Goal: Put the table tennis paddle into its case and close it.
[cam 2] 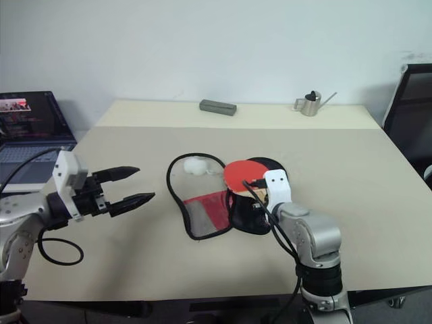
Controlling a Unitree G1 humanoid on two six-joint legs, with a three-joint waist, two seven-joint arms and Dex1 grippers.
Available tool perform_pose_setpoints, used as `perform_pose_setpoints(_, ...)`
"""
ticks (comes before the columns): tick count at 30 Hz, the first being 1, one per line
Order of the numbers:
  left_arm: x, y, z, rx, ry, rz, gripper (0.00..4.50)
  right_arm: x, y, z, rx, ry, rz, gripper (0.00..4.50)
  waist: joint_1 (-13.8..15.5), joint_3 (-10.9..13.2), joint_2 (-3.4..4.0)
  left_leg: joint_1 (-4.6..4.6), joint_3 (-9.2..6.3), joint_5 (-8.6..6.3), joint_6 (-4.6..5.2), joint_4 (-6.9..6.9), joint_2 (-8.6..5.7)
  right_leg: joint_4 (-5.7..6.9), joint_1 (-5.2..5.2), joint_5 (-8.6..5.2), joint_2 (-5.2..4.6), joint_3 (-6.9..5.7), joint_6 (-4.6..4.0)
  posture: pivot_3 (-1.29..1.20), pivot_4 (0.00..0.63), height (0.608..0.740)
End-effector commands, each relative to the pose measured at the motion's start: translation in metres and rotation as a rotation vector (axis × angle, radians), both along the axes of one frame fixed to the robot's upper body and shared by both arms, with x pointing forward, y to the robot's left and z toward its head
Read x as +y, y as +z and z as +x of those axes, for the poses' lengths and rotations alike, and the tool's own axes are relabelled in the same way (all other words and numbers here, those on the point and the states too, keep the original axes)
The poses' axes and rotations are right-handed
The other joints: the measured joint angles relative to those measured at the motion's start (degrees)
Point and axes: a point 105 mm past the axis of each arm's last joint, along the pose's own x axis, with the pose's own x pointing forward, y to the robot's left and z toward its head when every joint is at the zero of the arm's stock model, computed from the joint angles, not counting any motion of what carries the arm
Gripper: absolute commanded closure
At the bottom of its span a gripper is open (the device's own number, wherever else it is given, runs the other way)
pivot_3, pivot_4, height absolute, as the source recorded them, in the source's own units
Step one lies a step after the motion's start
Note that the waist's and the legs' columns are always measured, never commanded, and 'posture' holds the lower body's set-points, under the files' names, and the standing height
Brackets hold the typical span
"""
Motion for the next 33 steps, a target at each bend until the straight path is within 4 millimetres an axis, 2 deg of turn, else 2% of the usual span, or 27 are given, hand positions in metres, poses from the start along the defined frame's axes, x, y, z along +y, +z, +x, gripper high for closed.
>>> perform_pose_setpoints(1,-0.004,0.015,-0.001,-0.062,-0.017,0.025,0.00,-0.004,0.012,0.007,-0.076,-0.034,0.001,3.36,0.00,0.00,0.00,0.00,0.00,0.00,0.00,0.00,0.00,0.00,0.00,0.00,0.00,0.00,0.00,0.00,0.150,0.740)
perform_pose_setpoints(9,-0.004,0.017,0.002,-0.067,-0.013,0.022,0.00,-0.020,0.023,0.010,-0.123,-0.113,-0.014,3.36,0.06,0.00,-0.01,-0.01,-0.02,0.00,0.00,0.00,0.00,0.00,0.01,0.01,0.01,-0.01,0.01,0.00,0.150,0.740)
perform_pose_setpoints(14,-0.006,0.018,0.004,-0.071,-0.018,0.021,0.00,-0.027,0.021,0.012,-0.129,-0.160,-0.037,3.36,0.00,0.00,0.00,0.00,0.00,0.00,0.00,0.00,0.00,0.00,-0.01,0.01,0.01,0.00,0.01,0.00,0.150,0.740)
perform_pose_setpoints(30,-0.007,0.016,0.005,-0.071,-0.013,0.015,0.00,-0.004,0.022,0.013,-0.120,-0.080,-0.005,3.36,-0.44,0.00,0.00,0.00,-0.01,0.00,0.00,0.00,0.00,0.00,-0.01,0.01,0.05,0.01,0.01,0.00,0.150,0.740)
perform_pose_setpoints(32,-0.007,0.016,0.005,-0.071,-0.011,0.013,0.00,-0.003,0.025,0.013,-0.132,-0.074,0.002,2.64,-0.50,0.00,0.00,0.00,-0.01,0.00,0.00,0.00,0.01,0.00,-0.01,0.01,0.05,0.02,0.01,0.00,0.150,0.740)
perform_pose_setpoints(33,-0.007,0.016,0.005,-0.072,-0.011,0.013,0.00,-0.003,0.027,0.013,-0.139,-0.070,0.007,2.45,-0.54,0.00,0.00,0.00,-0.01,0.00,0.00,0.00,0.01,0.01,-0.01,0.01,0.05,0.02,0.01,0.00,0.150,0.740)
